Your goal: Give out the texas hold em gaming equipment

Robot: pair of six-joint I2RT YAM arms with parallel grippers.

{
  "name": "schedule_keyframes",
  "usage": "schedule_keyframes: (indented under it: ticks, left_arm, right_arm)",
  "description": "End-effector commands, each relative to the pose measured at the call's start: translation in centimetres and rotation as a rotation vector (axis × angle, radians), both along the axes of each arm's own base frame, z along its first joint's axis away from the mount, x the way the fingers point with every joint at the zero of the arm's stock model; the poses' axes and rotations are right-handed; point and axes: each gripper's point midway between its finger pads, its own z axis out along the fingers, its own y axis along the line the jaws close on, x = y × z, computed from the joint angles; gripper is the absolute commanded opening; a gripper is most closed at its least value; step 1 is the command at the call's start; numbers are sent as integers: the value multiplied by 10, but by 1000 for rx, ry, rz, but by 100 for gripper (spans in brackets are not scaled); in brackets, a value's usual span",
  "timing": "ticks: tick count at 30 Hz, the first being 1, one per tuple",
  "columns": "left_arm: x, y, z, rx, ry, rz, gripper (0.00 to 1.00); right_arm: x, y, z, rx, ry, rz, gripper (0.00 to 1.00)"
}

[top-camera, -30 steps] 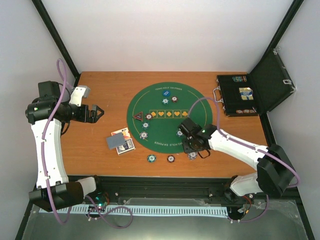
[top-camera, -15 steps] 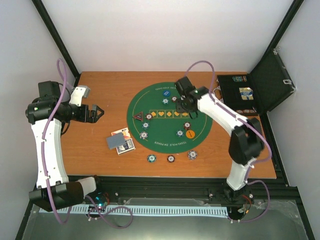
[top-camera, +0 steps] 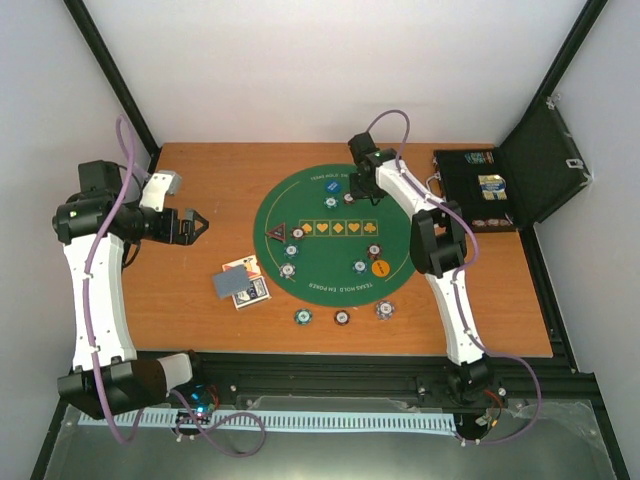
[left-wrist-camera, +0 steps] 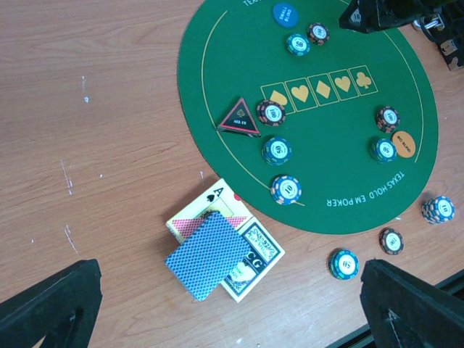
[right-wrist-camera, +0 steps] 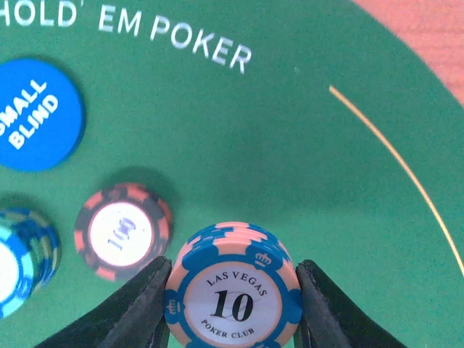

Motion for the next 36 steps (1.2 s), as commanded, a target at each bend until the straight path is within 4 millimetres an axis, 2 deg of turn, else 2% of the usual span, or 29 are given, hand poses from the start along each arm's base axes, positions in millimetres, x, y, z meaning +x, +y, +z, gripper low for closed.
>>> schedule_keyframes:
  ticks: [1,6,15,17,21,24,27,32,36]
  left_arm:
    - [1,0,5,7,-15,-17,100]
    - [6,3,1,10,-10,-8,100]
    - [9,5,2,12,-11,-5,100]
    - [9,4,2,11,-12,-5,100]
    - [9,5,0,12,-6,-3,100]
    - [8,5,1,14,-6,-2,100]
    - [7,5,1,16,-8,4,100]
    - [6,5,1,15,-7,6,100]
    - [6,7,-1,25,1,12,100]
  right_arm:
    - [20,-5,6,17,-21,0,30]
    - [32,-6,-6,47,-20,-1,30]
    - [40,-2,-28,74,-4,-2,32]
    - [41,-2,-30,77,-3,-7,36]
    - [41,0,-30,91,0,-2,50]
    - [42,0,-21,93,-11,-4,57]
    - [44,-3,-2,92,-39,-9,62]
    - [43,-11,41,81,-90,-18,62]
    - [27,-20,81,75,-110,-31,63]
